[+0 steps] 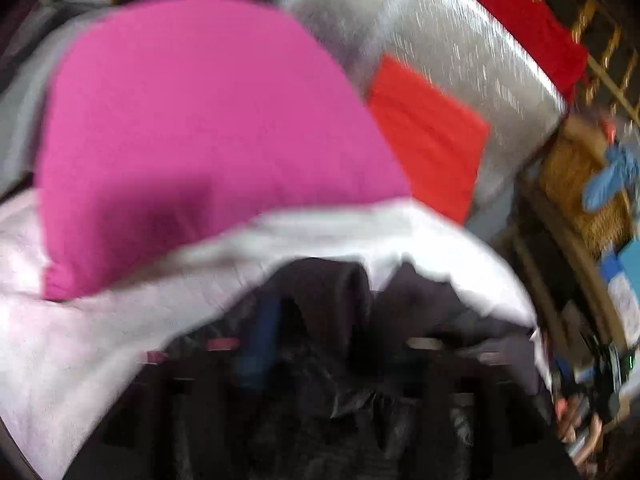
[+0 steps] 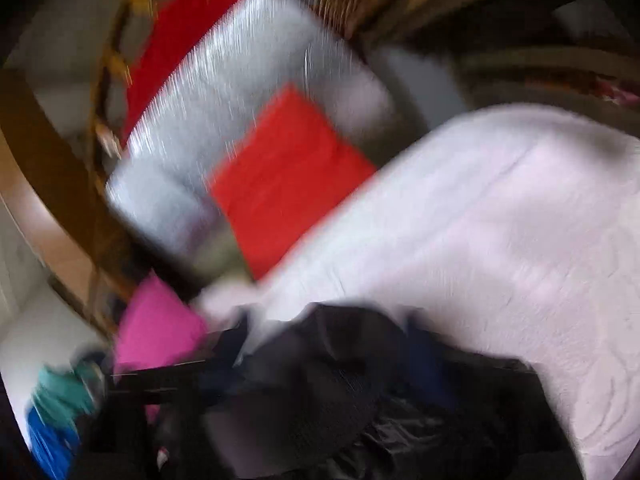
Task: Fold large clothes
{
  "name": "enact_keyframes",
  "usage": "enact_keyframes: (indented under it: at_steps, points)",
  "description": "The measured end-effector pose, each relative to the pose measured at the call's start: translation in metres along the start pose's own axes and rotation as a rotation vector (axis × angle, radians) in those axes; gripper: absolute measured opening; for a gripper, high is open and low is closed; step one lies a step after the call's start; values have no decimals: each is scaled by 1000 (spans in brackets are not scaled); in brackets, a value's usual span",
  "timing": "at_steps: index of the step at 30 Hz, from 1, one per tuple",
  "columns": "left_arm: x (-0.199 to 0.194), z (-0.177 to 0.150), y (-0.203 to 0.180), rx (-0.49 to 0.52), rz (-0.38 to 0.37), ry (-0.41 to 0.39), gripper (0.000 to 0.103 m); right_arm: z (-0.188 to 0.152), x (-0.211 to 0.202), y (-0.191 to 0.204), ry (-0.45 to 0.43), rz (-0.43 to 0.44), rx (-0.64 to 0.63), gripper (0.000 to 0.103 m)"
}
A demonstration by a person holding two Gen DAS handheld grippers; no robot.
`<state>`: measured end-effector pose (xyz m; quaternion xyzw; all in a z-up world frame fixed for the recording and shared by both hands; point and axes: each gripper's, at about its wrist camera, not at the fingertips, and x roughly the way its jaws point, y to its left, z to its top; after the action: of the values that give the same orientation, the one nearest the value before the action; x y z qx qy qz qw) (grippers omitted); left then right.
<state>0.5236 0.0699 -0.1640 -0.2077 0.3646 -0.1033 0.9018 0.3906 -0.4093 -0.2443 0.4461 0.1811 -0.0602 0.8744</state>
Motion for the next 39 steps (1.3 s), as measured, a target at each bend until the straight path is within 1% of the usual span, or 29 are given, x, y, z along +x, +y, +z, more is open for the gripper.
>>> enact_keyframes:
  at_steps: [1,2,3,4,5,7,8,10,11,12,13,15,17,19,20,21,22,23,24,26,28,30,32,34,35,37,39]
  points:
    - [-14,2,4,-30,18,-52,85,5,-7,1,3,-4,13,89]
    - [-25,4,7,-54,20,-79,85,6,-12,3,21,-17,16,89]
    - [-34,6,10,-76,18,-81,85,9,-22,8,44,-26,14,89]
    - [-43,9,14,-101,25,-68,85,10,-29,10,44,-28,9,89]
    - [-53,10,18,-127,53,-37,85,11,-42,15,39,-40,-3,89]
    - [-64,7,18,-134,85,10,85,10,-68,20,46,-64,-35,89]
    - [-74,3,17,-119,103,31,85,7,-83,20,50,-67,-46,89]
    - [-89,-5,14,-77,152,48,85,-3,-113,13,43,-80,-49,89]
    - [-101,-13,12,-49,188,54,85,-9,-126,6,46,-97,-47,89]
    - [-113,-21,13,-34,204,56,85,-17,-138,-4,58,-130,-42,89]
    - [-121,-28,13,-23,205,49,85,-20,-144,-10,67,-166,-39,89]
    - [-141,-57,19,7,222,31,85,-26,-154,-22,92,-231,-48,89]
    - [-147,-86,31,22,287,70,85,-34,-156,-32,158,-240,-60,89]
    - [-149,-105,47,-14,305,116,85,-42,-159,-39,197,-253,-82,89]
    - [-151,-113,58,-70,307,137,85,-46,-159,-43,218,-268,-91,89]
    - [-154,-116,63,-107,305,140,85,-51,-158,-49,255,-282,-69,88]
    - [-162,-122,70,-173,288,118,85,-55,-159,-54,279,-270,-27,88]
    - [-170,-126,70,-204,269,93,85,-59,-162,-57,288,-250,2,88]
    - [-174,-130,68,-211,257,78,85,-64,-167,-57,297,-209,36,88]
    - [-177,-139,54,-181,226,67,85,-71,-173,-53,304,-187,41,88]
    - [-172,-148,40,-163,194,91,85,-82,-178,-47,329,-148,72,88]
    - [-166,-156,35,-173,155,127,85,-96,-176,-44,378,-72,125,88]
    - [-153,-168,27,-202,102,196,85,-112,-167,-42,444,-26,169,88]
    - [-144,-175,22,-237,69,240,85,-127,-155,-44,491,-15,213,88]
    - [-140,-178,23,-279,50,251,85,-132,-148,-45,511,-16,230,88]
    - [-135,-178,28,-330,32,250,85,-141,-137,-47,529,-20,268,88]
    - [-132,-177,32,-374,34,226,85,-146,-128,-51,532,-25,308,88]
